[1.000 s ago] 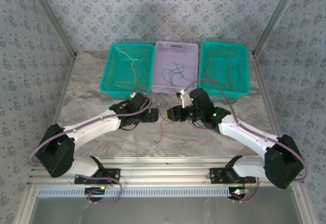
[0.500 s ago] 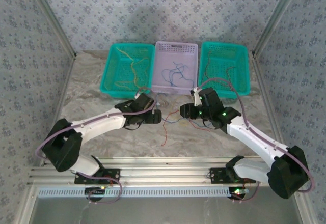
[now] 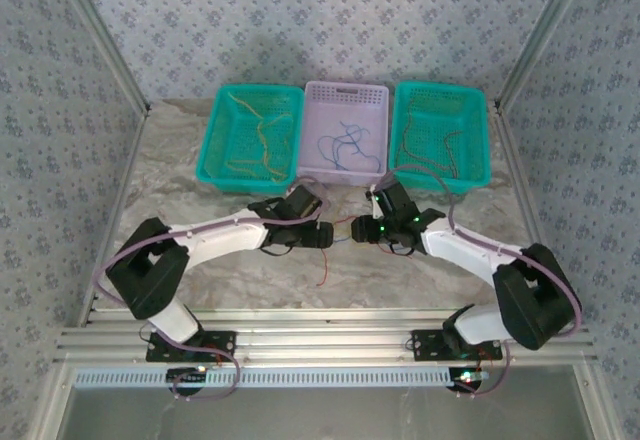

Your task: Untangle the cables

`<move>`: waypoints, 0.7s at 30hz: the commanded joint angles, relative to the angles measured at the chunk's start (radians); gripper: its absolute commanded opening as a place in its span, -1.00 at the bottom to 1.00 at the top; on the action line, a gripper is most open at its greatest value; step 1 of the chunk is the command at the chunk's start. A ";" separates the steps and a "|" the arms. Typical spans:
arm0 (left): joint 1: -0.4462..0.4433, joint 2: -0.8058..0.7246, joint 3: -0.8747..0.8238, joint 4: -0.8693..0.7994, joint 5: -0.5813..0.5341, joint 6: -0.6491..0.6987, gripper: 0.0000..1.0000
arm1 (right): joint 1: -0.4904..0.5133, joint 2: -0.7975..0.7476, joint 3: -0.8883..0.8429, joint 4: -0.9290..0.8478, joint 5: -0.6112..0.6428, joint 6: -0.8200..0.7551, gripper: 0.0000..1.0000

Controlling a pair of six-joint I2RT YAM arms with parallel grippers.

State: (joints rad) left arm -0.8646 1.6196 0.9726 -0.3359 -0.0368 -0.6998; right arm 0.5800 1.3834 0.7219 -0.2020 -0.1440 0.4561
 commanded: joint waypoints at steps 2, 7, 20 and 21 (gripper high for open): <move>-0.015 0.027 0.031 0.029 0.038 -0.004 0.59 | -0.004 0.044 0.011 0.055 0.016 0.014 -0.10; -0.024 0.043 0.037 0.037 0.046 -0.006 0.37 | -0.009 0.065 0.004 0.076 0.017 0.015 -0.27; -0.027 0.086 0.043 0.074 0.076 -0.020 -0.24 | -0.012 0.054 -0.008 0.084 0.018 0.015 -0.65; -0.027 0.086 0.044 0.074 0.076 -0.018 -0.29 | -0.012 0.054 -0.007 0.085 0.017 0.014 -0.67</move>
State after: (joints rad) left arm -0.8845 1.6989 0.9859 -0.2790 0.0238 -0.7166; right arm 0.5735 1.4403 0.7216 -0.1226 -0.1410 0.4641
